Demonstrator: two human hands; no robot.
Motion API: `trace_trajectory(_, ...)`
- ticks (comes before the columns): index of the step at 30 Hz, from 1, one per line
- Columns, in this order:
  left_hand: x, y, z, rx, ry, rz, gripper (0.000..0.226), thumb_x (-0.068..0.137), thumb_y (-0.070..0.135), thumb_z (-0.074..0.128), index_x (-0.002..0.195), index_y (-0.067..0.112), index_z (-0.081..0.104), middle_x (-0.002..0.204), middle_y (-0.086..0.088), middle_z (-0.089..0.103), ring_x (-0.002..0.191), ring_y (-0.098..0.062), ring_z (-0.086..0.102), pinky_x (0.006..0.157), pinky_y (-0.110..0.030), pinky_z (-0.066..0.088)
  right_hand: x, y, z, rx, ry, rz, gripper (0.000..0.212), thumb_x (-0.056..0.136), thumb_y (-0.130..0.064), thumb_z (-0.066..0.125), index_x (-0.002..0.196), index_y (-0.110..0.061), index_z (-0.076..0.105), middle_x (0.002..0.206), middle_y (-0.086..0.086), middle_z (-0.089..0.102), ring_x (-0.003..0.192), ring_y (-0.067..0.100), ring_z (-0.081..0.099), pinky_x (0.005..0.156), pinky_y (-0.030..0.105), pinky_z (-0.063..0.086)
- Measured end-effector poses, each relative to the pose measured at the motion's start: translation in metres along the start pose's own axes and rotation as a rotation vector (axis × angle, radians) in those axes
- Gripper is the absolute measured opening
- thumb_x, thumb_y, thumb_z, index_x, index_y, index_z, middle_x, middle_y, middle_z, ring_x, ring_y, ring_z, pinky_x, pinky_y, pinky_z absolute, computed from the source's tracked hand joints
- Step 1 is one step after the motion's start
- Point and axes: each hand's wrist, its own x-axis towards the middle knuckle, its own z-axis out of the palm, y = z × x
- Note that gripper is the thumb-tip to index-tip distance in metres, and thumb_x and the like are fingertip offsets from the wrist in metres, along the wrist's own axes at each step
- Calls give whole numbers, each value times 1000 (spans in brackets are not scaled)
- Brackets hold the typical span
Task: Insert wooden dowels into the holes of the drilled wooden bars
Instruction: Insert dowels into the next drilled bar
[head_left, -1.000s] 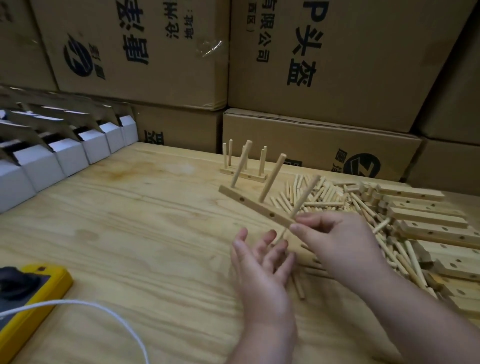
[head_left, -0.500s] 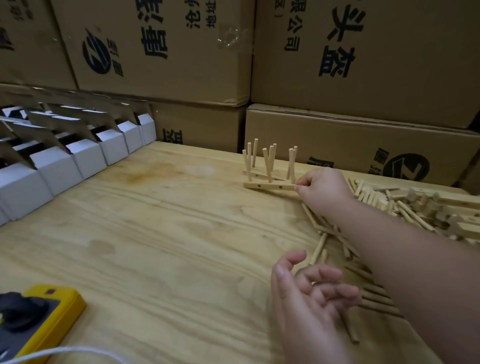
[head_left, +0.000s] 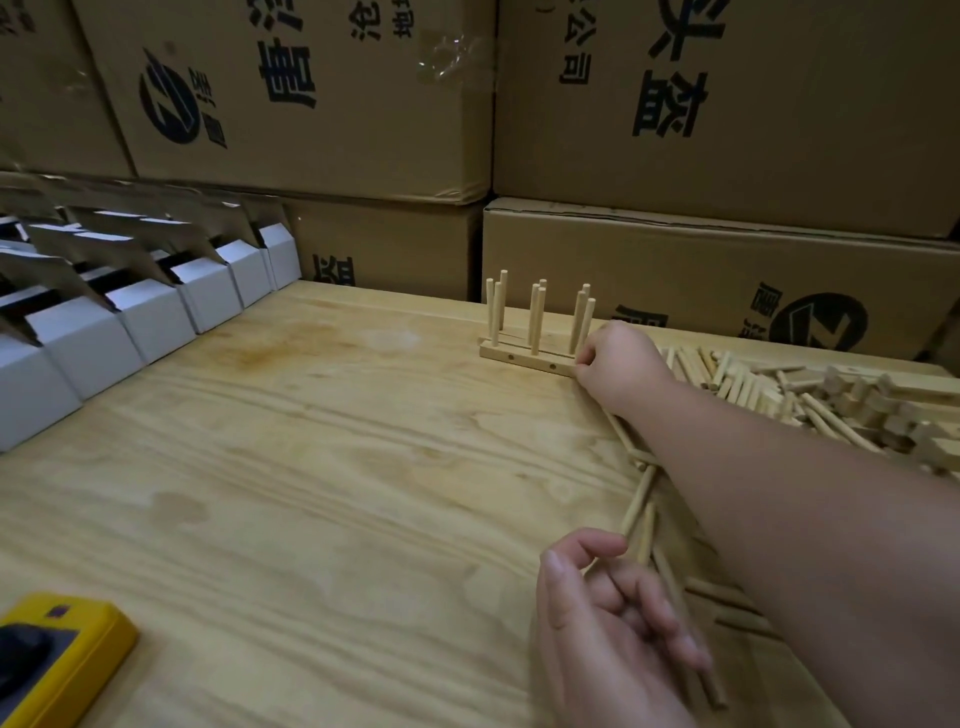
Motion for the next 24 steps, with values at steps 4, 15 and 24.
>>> trace_trajectory(4,2,0,1,-1,26,-26,48,70,44,43,78,-3,51,43,-10,32,26,-12,29,32,-18,30,9,-2,6,24,-2,16,16,94,-16,64,83,-16,75,87,-1,68,84,19,62,69,28,45)
trace_trajectory(15,5,2,3,20,52,-87,48,69,41,43,75,-6,48,43,-9,31,25,-10,28,32,-17,30,16,13,10,39,-32,-99,15,95,-20,64,101,-25,76,105,-4,69,96,16,62,82,28,49)
trace_trajectory(24,6,2,5,61,78,-91,49,68,42,43,72,-7,49,42,-8,31,24,-10,27,31,-16,29,24,19,3,-23,-63,-128,25,98,-16,56,103,-30,75,114,-3,68,92,14,56,79,27,46)
